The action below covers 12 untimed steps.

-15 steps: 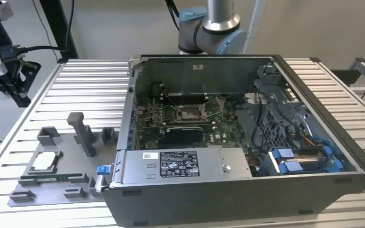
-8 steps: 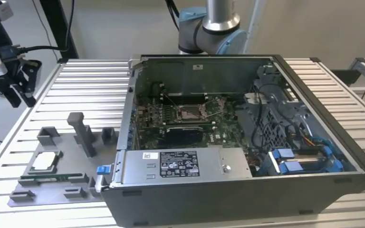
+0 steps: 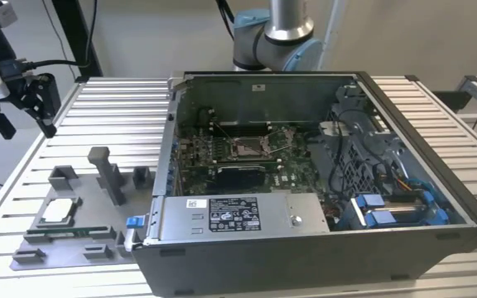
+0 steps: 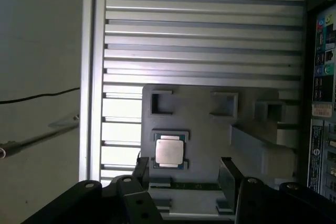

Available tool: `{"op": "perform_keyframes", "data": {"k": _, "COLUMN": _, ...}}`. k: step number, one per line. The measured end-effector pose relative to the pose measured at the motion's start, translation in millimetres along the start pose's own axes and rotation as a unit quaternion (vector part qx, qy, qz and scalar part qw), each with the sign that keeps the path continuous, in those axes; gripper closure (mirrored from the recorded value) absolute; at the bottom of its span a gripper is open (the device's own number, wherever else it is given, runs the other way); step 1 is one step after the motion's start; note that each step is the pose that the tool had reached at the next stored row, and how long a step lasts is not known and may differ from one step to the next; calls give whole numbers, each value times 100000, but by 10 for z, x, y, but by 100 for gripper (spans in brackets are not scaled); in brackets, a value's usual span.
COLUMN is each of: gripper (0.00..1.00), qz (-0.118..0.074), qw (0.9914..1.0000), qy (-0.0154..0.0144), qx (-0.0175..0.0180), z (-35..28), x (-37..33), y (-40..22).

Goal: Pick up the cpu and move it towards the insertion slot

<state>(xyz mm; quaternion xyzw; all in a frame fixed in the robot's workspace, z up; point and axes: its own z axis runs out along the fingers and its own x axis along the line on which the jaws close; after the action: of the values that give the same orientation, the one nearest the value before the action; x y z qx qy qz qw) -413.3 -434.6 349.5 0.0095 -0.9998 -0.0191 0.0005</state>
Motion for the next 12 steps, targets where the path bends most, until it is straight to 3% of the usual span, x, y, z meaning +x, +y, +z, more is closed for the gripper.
{"op": "perform_keyframes", "data": {"k": 6, "gripper": 0, "qz": -1, "qw": 100000, "qy": -4, "qx": -3, "z": 4, "x": 1, "y": -1}}
{"op": "perform_keyframes", "data": {"k": 12, "gripper": 0, "qz": 57, "qw": 100000, "qy": -2, "qx": 63, "z": 68, "x": 26, "y": -3}}
